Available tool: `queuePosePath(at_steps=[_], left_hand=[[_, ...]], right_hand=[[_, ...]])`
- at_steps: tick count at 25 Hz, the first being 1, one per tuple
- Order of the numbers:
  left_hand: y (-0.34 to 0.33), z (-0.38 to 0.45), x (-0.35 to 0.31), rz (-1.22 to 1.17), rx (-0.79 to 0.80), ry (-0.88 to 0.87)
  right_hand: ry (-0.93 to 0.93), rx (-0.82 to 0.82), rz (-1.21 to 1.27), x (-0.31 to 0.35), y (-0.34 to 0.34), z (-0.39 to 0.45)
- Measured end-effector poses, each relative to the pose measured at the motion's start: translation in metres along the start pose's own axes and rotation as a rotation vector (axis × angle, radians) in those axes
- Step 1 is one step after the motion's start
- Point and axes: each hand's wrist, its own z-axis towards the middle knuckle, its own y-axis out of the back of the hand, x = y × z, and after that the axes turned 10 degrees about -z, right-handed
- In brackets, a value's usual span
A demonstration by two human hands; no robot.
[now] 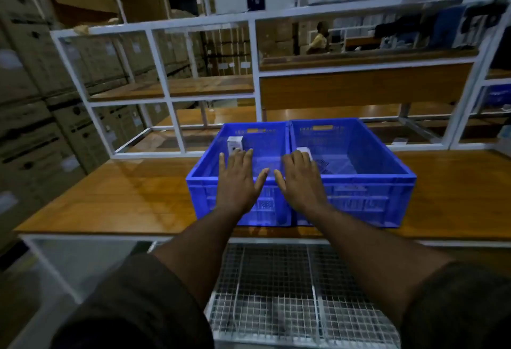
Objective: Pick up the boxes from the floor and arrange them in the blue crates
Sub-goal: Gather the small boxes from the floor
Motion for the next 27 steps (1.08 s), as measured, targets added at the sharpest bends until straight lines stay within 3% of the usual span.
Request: queuePosePath(at_steps=[10, 19, 27], left_hand=[[0.010, -0.103, 0.062, 0.055, 0.031, 0.232], [0.036, -0.240, 0.124, 0.129, 0.234, 0.606], [0.094, -0.386, 0.166, 0.062, 0.102, 1.029]], right_hand=[[0.235, 0.245, 0.155, 0.081, -0.045, -0.063], [0.464, 0.481, 0.408, 0.192, -0.056, -0.127], [0.684, 0.697, 0.445, 0.318, -0.035, -0.206]])
